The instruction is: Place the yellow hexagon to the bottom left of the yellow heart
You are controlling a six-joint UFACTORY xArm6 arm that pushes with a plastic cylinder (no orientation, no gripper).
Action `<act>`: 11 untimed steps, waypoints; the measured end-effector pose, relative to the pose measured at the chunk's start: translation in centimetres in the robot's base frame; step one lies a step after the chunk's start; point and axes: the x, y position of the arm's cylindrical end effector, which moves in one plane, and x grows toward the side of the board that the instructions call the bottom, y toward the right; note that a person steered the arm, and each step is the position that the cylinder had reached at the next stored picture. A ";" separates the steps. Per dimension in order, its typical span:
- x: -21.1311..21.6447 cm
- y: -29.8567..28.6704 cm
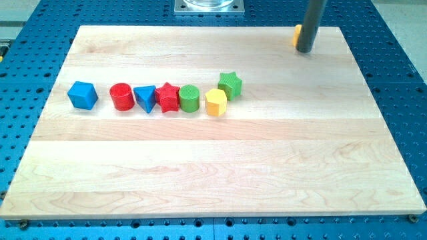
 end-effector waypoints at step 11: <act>2.3 -8.9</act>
